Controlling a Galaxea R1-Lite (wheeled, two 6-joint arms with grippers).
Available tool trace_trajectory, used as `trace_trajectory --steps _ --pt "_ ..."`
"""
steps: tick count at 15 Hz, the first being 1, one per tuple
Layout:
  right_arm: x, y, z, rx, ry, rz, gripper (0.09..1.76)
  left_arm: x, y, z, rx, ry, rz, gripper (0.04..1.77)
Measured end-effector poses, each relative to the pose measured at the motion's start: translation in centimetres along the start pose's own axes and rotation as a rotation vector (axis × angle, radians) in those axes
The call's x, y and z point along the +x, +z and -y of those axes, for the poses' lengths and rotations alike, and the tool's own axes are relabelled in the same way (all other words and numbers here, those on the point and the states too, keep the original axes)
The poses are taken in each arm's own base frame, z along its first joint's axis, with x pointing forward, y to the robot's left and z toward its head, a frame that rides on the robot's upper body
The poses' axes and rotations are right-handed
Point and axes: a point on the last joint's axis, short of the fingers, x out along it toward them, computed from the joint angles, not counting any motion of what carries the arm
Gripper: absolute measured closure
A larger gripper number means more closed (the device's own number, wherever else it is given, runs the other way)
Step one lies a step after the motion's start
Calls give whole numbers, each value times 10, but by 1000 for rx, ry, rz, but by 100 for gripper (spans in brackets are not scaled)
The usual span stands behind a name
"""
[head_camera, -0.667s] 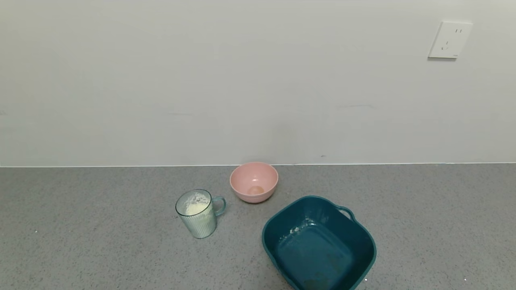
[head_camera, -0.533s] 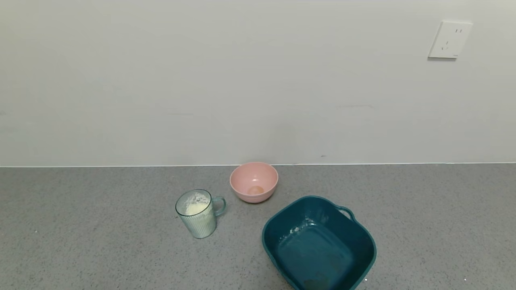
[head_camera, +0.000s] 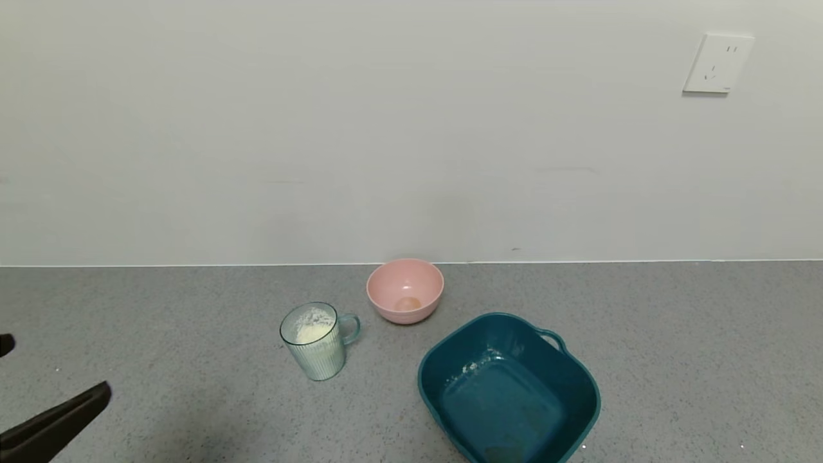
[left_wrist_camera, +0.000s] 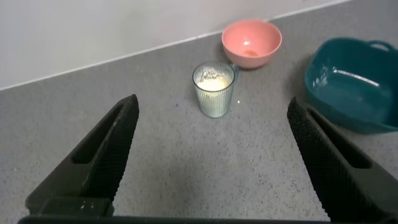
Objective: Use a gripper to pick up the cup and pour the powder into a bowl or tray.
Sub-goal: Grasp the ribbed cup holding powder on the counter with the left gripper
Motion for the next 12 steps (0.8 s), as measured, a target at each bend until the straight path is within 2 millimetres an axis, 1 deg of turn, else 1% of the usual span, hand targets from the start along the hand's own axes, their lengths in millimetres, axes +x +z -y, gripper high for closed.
trace_trajectory --steps 2,5,9,12 --pt "0 0 0 0 0 0 14 30 3 -2 29 -19 -107 9" --pt "0 0 0 0 0 0 14 71 -3 -4 52 -42 -253 9" --pt "0 0 0 0 0 0 14 117 -25 -5 46 -55 -382 9" --pt "0 0 0 0 0 0 14 141 -43 -4 42 -65 -421 9"
